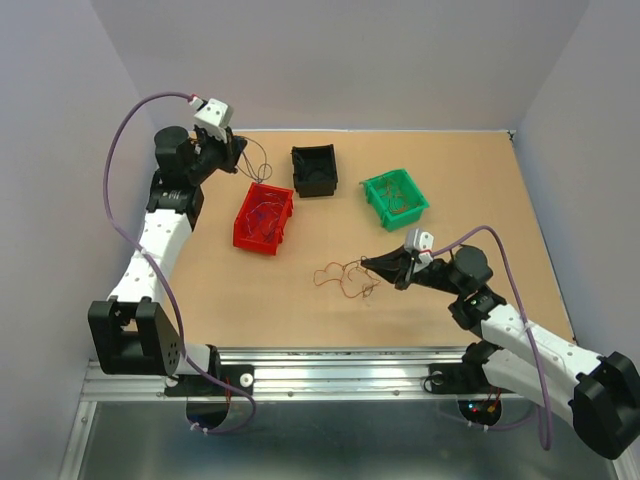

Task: Untangle the cables

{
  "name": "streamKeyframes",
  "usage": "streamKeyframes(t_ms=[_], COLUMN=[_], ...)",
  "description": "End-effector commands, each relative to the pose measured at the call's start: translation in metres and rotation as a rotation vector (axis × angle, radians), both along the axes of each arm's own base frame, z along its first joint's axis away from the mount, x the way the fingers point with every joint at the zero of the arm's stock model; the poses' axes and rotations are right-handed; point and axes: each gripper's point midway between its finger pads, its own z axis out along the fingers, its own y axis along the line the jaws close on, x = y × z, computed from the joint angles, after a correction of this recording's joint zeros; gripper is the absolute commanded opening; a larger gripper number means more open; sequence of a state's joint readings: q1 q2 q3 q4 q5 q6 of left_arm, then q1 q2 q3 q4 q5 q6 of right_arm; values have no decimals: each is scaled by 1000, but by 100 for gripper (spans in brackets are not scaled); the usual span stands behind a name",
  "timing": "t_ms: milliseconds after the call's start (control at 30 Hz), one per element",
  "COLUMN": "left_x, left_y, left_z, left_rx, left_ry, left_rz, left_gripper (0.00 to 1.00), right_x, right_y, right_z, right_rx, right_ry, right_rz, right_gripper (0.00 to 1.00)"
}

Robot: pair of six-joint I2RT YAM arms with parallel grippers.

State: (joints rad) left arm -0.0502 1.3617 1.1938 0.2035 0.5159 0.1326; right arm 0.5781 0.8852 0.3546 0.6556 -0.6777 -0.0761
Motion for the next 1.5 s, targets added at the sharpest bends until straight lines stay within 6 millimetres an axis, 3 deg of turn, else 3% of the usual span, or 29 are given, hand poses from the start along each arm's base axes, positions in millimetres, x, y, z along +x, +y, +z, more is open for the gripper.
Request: streamKeyframes(t_ms=[0,133,367,533,700,867,900,1100,1233,1267,1400,1467], left_x=[-2,4,11,17,17,16,16,16,15,15,17,15], left_y=[-1,7,3,10,5,0,-9,-10,-4,-3,-4,-5], left_z=[0,-26,-97,-131,-179,-215,-225,-249,-257,-257,-242,-222], left_rx=[8,52,196,278,383,483,504,597,618,620,594,569], left_ry=[-33,14,120,184,319,392,411,466,488,488,452,411], left_rz=[-13,39,60,117,136,160,144,174,199,203,221,218], left_gripper=[0,0,0,0,0,0,0,2,19,19,31,36], right_x=[4,3,3,4,5,5,5,10,14,15,21,26], right_y=[4,4,3,4,4,3,4,6,7,7,7,8], right_z=[33,32,33,31,31,31,31,27,23,23,21,22], right_rx=[37,36,37,33,33,34,33,15,4,4,-1,1], right_ry=[-74,-74,-76,-69,-69,-66,-64,-43,-30,-31,-8,-2], right_rz=[0,3,3,2,-3,-7,-7,-12,-18,-20,-46,-60], right_gripper=[1,1,1,1,1,1,1,1,1,1,1,1])
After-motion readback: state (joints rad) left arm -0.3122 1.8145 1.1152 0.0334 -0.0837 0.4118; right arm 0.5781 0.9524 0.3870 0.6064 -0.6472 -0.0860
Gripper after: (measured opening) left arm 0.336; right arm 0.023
